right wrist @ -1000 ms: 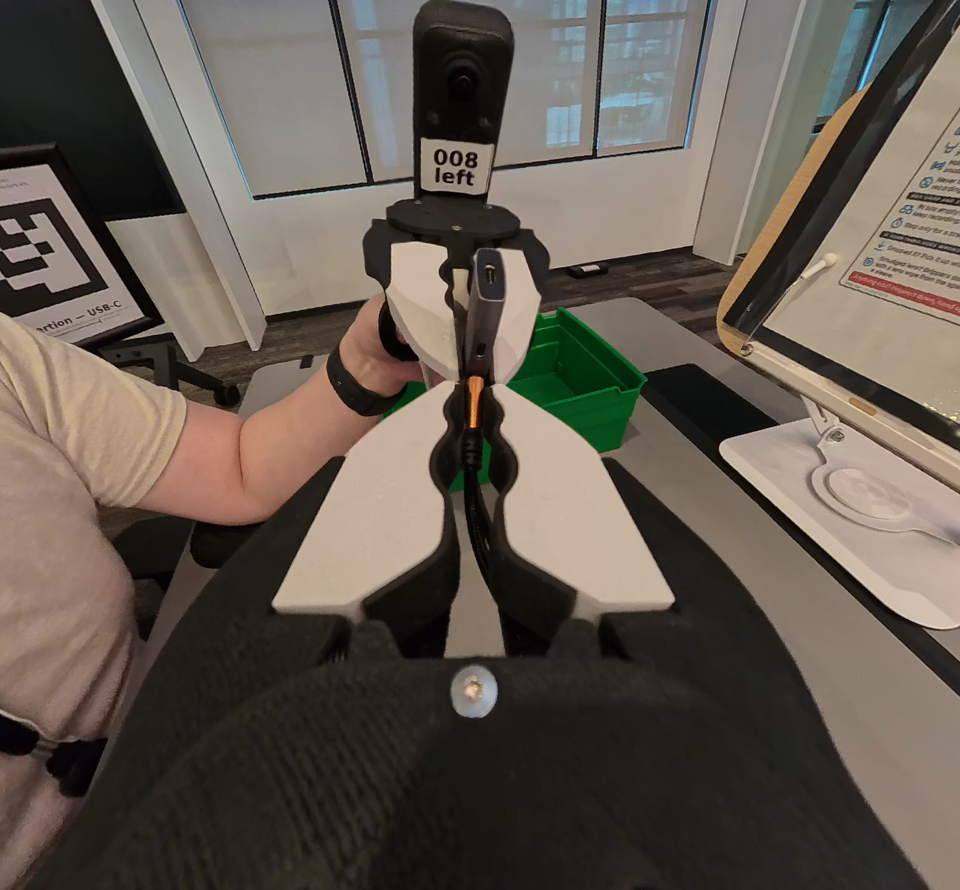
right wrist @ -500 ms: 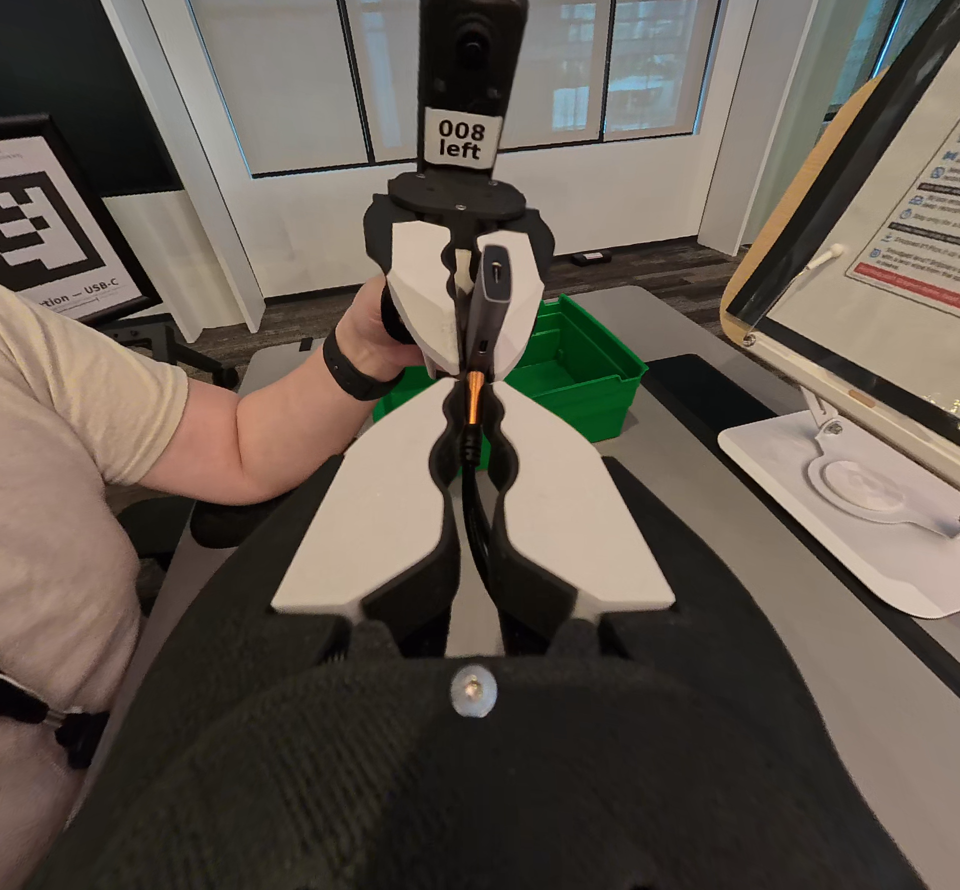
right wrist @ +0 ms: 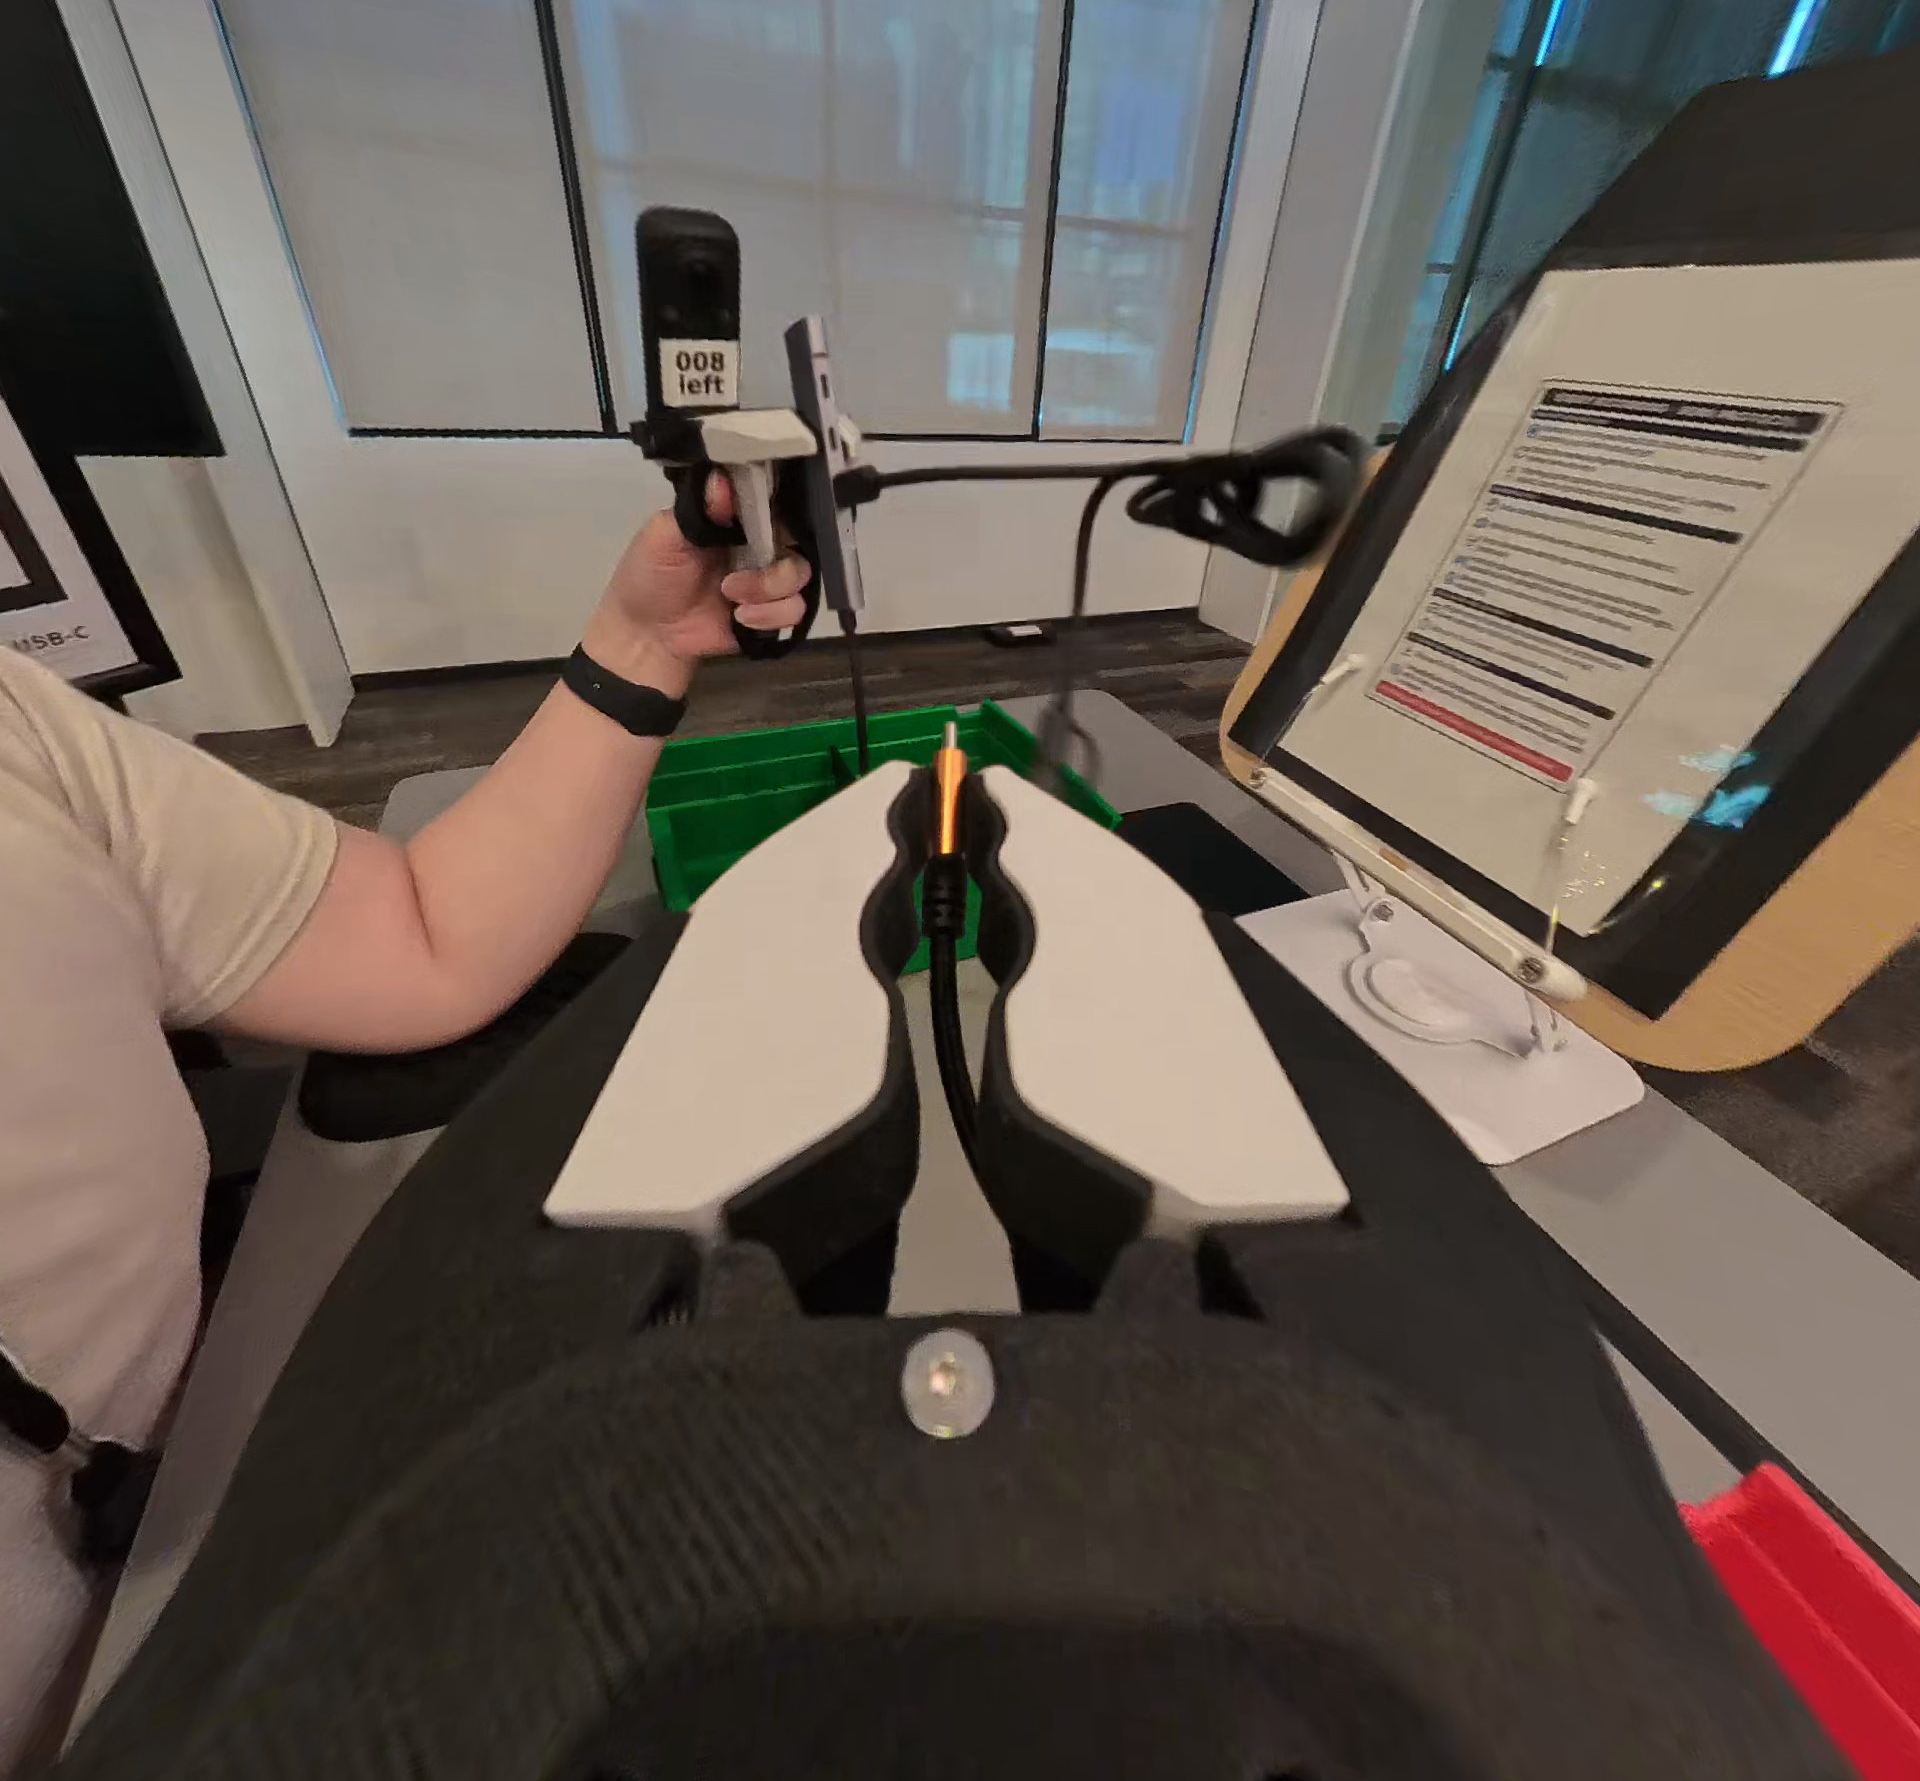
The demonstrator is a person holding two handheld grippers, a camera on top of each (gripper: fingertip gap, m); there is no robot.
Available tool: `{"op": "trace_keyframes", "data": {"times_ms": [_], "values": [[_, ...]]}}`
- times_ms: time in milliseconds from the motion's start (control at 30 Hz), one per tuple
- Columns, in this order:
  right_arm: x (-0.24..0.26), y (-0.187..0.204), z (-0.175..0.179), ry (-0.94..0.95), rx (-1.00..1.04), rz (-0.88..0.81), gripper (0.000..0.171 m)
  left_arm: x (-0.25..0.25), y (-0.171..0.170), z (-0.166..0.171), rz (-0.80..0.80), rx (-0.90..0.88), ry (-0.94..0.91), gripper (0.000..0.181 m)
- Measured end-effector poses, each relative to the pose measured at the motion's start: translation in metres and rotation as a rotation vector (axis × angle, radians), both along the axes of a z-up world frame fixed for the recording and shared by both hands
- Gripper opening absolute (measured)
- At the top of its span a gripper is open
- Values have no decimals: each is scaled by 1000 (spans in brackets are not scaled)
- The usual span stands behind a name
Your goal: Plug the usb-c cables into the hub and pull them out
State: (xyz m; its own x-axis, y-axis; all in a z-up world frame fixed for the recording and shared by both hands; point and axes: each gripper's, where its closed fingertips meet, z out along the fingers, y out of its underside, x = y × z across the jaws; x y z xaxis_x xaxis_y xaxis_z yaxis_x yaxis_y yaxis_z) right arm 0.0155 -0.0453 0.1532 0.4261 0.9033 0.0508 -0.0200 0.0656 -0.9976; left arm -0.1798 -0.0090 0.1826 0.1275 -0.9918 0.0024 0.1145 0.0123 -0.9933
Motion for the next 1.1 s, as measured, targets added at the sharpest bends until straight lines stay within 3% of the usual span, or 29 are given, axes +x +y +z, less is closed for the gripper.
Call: {"op": "trace_keyframes", "data": {"times_ms": [100,233,400,500,633,700,900,1100], "values": [[-2,-4,2,34,-14,51,7,13,-2,-12,1,-36,91,9],[12,2,-1,39,-68,2,7,18,-6,-8,-136,-186,20,9],[33,-25,36,67,112,-125,7,35,-9,-17,-217,-246,49,9],[46,-32,56,-12,198,-215,7,46,-14,-20,-261,-254,60,9],[60,-21,65,-141,179,-208,7,62,-21,-23,-311,-252,77,9],[65,-14,45,-241,155,-173,7,68,-28,-24,-340,-235,79,9],[96,19,-63,-550,117,-90,7,78,-47,-24,-449,-187,70,9],[101,23,-96,-614,47,53,7,80,-51,-26,-478,-193,85,9]]}}
